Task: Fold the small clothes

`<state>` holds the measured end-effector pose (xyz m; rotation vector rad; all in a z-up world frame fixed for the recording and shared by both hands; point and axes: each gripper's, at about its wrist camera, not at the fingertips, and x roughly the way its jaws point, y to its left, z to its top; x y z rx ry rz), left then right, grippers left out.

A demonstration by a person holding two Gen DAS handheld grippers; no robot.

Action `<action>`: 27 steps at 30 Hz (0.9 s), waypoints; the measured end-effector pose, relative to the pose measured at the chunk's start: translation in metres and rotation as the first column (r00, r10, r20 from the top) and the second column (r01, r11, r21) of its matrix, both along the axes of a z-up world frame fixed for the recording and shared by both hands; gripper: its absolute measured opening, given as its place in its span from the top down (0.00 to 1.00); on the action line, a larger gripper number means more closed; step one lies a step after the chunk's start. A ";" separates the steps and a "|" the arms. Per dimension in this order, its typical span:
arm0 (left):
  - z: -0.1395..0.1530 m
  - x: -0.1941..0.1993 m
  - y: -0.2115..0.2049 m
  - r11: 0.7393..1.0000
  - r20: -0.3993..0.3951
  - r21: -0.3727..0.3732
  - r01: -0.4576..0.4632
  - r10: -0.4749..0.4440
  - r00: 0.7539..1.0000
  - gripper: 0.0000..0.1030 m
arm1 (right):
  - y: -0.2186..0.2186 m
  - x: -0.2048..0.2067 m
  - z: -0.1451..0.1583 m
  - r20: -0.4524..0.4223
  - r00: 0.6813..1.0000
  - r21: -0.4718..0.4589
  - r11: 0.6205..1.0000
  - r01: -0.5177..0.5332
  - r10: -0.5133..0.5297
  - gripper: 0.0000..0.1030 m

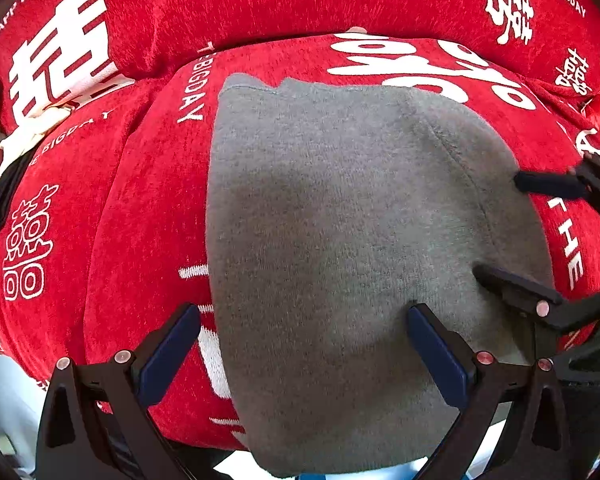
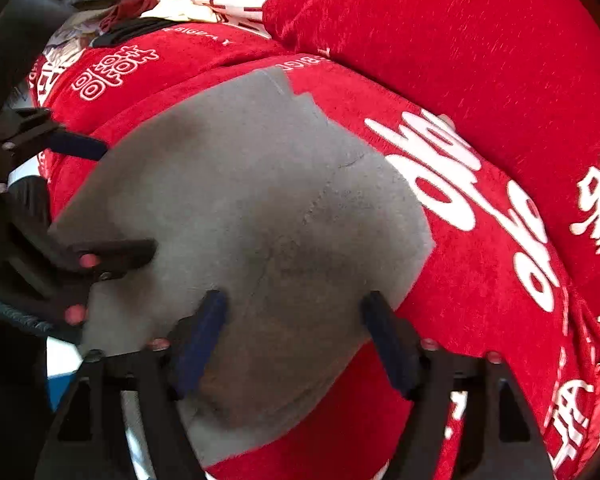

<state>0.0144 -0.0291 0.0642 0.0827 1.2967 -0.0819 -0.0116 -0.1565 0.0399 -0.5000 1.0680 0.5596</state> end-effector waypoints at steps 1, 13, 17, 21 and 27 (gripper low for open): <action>-0.001 0.001 0.000 1.000 0.000 -0.005 -0.004 0.004 1.000 0.00 | -0.002 0.005 -0.002 -0.001 1.000 0.021 1.000 0.015 -0.015 0.21; -0.008 0.011 0.005 0.996 -0.051 -0.071 -0.049 0.046 0.998 0.00 | -0.006 0.021 -0.012 -0.009 0.999 0.062 0.997 0.052 -0.052 0.11; -0.005 0.010 0.009 0.995 -0.074 -0.077 -0.063 0.057 0.996 0.00 | -0.010 0.025 -0.009 -0.049 0.994 0.061 0.994 0.096 -0.093 0.08; -0.004 0.004 0.008 0.997 -0.066 -0.057 -0.046 0.042 0.997 0.00 | -0.009 -0.012 0.018 0.020 0.999 0.086 0.996 0.038 -0.040 0.10; -0.007 0.006 0.010 0.994 -0.081 -0.078 -0.070 0.064 0.995 0.00 | 0.009 -0.064 0.022 0.064 0.995 0.063 0.995 -0.080 0.076 0.10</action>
